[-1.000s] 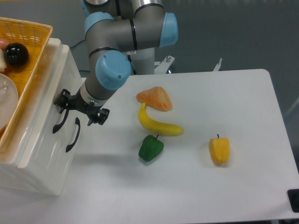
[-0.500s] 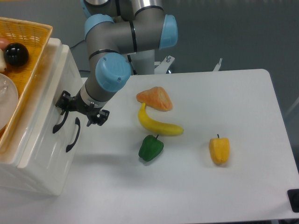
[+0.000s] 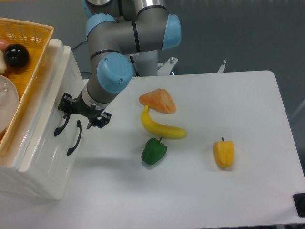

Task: Slide open the top white drawer
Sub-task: 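Lower the gripper onto the upper drawer's black handle and close it, then pull the upper drawer outward by its handle with the gripper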

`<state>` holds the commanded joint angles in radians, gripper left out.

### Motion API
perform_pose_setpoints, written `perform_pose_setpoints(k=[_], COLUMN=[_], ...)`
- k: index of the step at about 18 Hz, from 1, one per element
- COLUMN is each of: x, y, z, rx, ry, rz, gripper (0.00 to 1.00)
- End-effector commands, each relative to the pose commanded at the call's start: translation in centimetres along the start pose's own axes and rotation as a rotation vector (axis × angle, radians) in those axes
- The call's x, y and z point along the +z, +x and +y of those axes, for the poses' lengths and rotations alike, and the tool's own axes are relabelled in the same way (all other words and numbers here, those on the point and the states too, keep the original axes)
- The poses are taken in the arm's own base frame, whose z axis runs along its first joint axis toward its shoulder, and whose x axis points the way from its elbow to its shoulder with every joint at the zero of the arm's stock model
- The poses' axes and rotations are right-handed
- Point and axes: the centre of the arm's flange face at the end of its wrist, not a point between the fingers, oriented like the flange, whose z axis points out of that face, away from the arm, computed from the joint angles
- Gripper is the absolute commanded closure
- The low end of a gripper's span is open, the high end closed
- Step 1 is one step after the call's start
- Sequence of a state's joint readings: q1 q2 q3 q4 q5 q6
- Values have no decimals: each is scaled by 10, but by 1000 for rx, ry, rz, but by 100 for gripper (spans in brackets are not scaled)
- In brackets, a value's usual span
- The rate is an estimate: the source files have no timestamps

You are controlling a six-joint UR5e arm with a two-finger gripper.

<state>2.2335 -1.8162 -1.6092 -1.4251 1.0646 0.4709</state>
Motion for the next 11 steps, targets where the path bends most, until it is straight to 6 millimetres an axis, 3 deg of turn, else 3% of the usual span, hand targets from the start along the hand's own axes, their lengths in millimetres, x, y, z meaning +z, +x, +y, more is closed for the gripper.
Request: perform_pose_setpoints(k=[11], x=[-1], y=[1], z=[0], rx=[1], ry=[2], rz=[-1], gripper=[44])
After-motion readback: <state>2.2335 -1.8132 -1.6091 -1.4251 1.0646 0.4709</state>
